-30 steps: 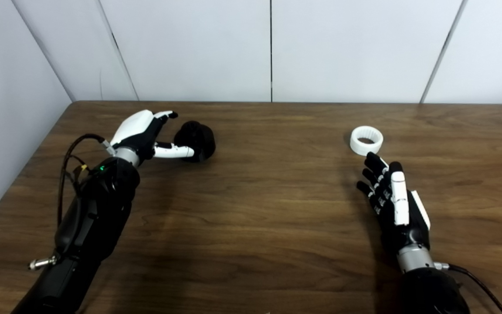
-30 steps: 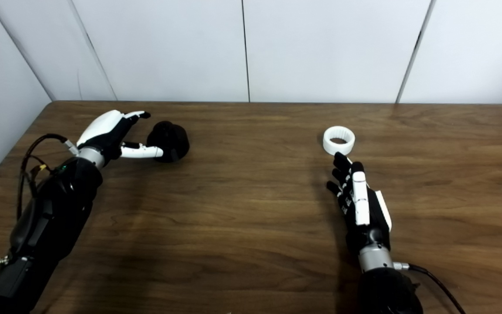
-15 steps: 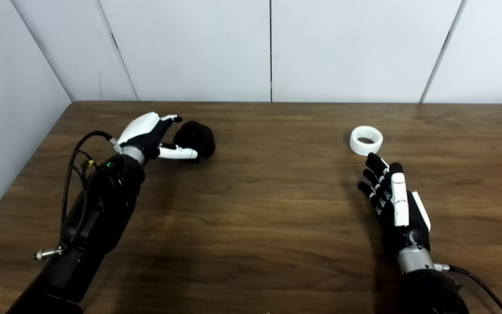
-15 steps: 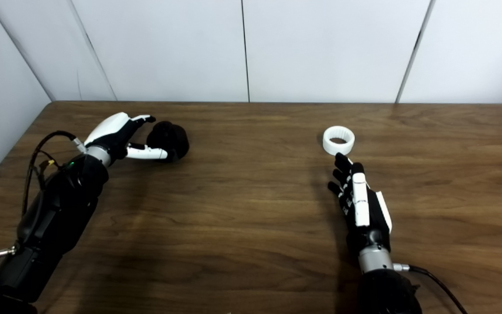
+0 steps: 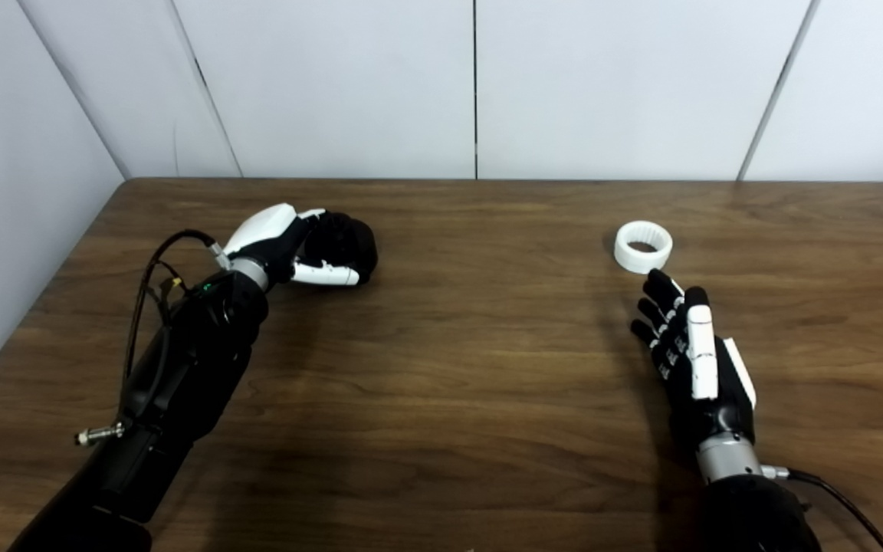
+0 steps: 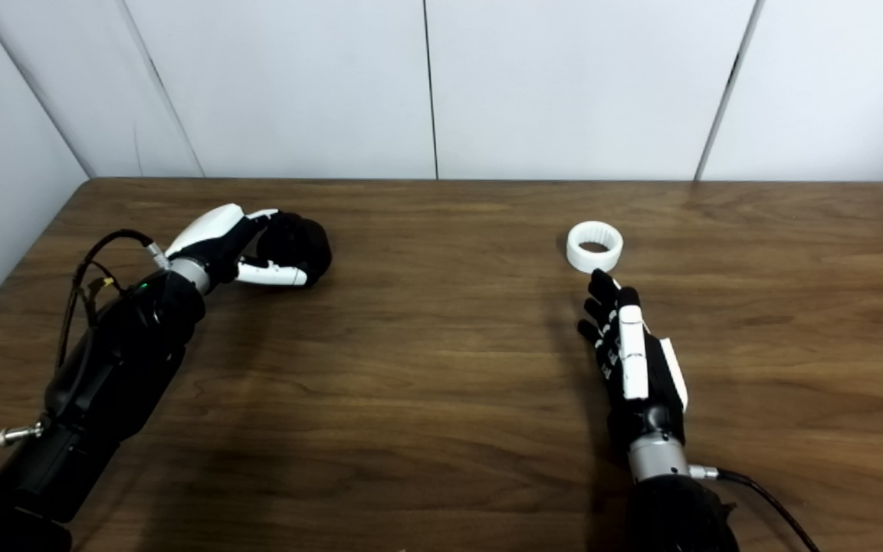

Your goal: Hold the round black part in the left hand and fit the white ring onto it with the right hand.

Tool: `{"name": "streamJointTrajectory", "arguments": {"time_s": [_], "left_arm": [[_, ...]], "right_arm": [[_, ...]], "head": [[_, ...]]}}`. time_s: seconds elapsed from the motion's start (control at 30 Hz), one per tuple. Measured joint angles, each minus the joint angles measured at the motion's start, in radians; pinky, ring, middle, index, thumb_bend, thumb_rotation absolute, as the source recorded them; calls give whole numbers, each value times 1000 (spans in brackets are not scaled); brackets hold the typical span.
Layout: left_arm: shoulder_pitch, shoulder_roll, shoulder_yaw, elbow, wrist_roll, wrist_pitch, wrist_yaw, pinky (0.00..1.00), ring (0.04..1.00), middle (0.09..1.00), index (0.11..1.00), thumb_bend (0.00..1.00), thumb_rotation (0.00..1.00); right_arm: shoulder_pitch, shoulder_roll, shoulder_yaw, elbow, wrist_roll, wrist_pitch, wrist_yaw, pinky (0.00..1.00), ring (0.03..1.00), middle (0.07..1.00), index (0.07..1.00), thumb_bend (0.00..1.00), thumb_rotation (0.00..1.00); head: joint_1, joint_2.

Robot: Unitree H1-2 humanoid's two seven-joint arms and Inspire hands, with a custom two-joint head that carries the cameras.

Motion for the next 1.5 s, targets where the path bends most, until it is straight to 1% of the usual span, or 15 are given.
{"name": "streamJointTrajectory", "arguments": {"time_s": [0.1,0.2,0.3,0.43,0.5,0.57,0.7,0.83,1.07,1.27,1.4,1.5], "left_arm": [[-1,-2,-5,3,-2,-12,4,867,1000,975,920,1000,548],[-1,-4,-12,3,-2,-18,5,875,1000,974,911,1000,535],[-2,-9,-14,3,-2,-18,7,880,1000,966,895,1000,523],[-2,-21,-18,3,-1,-18,13,880,1000,959,881,981,511],[-2,-22,-24,3,-1,-20,12,882,1000,956,875,955,489],[-1,-24,-25,4,-3,-25,12,887,1000,954,867,922,445],[1,-26,-21,4,-13,-27,12,892,1000,951,855,888,385],[5,-26,-16,4,-22,-27,12,886,1000,945,843,864,356],[18,-25,-19,-1,-31,-28,12,874,1000,943,843,854,343],[42,-25,-36,-47,-12,-32,13,864,1000,934,826,862,323],[74,-28,-38,-83,-6,-35,30,862,1000,930,819,864,318],[98,-34,-38,-113,-2,-37,43,875,1000,932,823,855,340]], "right_arm": [[4,0,0,-6,0,1,0,930,949,938,907,551,1000],[6,-1,-1,-13,0,5,-1,920,939,928,901,551,1000],[6,-2,-2,-13,-1,6,-3,931,945,931,901,553,1000],[7,-5,-4,-15,1,6,-2,930,947,932,896,554,1000],[8,-5,-4,-16,3,6,-2,931,950,932,896,557,1000],[10,-5,-6,-17,5,6,-2,929,951,934,898,560,1000],[10,-6,-7,-17,7,6,-1,932,951,934,899,562,1000],[11,-10,-7,-17,9,6,0,929,942,928,901,551,1000],[11,-15,-7,-17,8,6,1,933,949,930,900,559,1000],[10,-19,-7,-17,9,6,2,927,938,929,904,567,1000],[10,-23,-6,-17,9,7,2,932,941,930,903,575,1000],[10,-24,-6,-17,9,7,2,923,937,931,901,579,1000]], "head": [[-2,0],[-5,3],[-6,5],[-6,5],[-5,5],[-6,5],[-6,5],[-5,6],[-3,8],[-5,8],[-6,8],[-6,8]]}}
